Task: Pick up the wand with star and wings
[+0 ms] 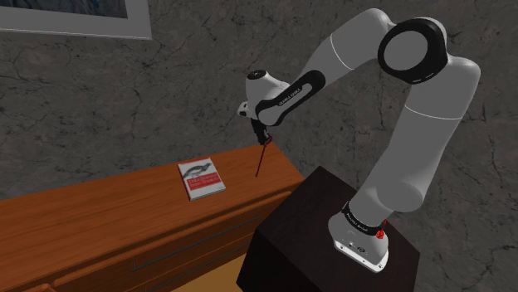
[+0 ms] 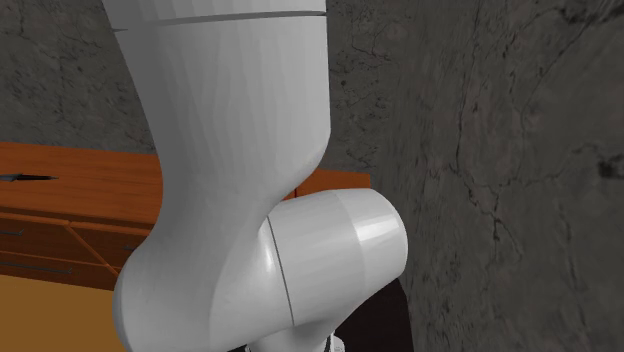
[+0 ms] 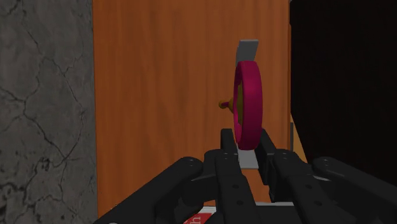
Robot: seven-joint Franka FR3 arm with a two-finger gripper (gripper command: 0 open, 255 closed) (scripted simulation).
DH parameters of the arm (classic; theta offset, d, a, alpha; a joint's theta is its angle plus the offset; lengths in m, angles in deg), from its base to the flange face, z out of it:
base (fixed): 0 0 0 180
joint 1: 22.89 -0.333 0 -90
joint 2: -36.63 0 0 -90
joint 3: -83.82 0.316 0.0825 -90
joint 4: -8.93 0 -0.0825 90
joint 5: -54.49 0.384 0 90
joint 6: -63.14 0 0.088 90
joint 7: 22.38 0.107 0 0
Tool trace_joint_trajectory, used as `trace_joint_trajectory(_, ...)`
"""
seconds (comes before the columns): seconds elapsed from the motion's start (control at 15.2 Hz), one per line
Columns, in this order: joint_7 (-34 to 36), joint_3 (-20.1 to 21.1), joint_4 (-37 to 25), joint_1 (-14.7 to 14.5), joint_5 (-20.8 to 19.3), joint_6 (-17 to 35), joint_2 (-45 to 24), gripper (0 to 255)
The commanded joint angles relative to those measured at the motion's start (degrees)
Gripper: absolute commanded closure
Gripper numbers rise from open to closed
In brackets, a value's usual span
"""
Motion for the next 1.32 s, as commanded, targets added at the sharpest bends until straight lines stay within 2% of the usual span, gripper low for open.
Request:
trace_joint_trajectory(0.0, 0.01, 0.00, 0.00, 0.00, -0.01, 0.03, -0.02, 255)
trace_joint_trajectory(0.4, 0.06, 0.03, -0.04, -0.04, 0.02, -0.01, -0.04, 255)
trace_joint_trajectory(1.25, -2.94, 0.47, -1.68, -0.29, 1.77, -9.06, 7.63, 255)
